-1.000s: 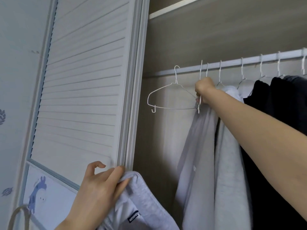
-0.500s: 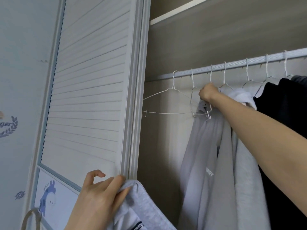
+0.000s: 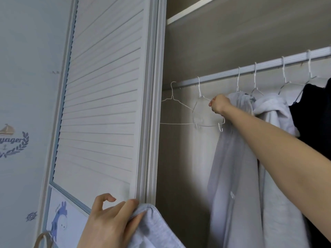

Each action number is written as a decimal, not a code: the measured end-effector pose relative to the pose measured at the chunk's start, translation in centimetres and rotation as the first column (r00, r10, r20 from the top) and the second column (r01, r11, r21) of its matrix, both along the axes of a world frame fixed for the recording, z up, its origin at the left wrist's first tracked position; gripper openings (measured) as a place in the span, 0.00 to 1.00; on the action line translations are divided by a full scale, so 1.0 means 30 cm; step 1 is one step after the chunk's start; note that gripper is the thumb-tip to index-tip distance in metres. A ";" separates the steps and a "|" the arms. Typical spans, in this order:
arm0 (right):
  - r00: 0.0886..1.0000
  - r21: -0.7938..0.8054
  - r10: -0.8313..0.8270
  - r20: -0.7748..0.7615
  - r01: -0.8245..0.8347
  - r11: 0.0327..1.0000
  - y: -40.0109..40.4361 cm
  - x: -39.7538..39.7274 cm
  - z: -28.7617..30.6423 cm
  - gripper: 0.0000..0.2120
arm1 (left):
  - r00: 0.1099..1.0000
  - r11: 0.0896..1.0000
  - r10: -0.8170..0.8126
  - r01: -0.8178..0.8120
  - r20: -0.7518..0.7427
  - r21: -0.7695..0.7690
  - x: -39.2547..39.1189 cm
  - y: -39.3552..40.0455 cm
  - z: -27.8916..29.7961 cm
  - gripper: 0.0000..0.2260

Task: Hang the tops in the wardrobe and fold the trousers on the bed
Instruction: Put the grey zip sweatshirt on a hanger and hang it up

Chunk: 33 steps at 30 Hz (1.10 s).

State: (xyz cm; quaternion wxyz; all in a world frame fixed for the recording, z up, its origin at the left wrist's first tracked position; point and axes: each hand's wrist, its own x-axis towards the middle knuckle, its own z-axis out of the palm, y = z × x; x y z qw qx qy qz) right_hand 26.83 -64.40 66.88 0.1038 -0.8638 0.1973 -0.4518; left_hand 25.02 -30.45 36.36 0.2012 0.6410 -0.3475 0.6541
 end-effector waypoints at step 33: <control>0.964 -0.217 -0.192 0.183 0.230 0.949 0.147 -0.209 -0.141 0.10 | 0.993 0.998 -0.063 0.063 -0.098 0.003 0.018 -0.036 -0.010 0.25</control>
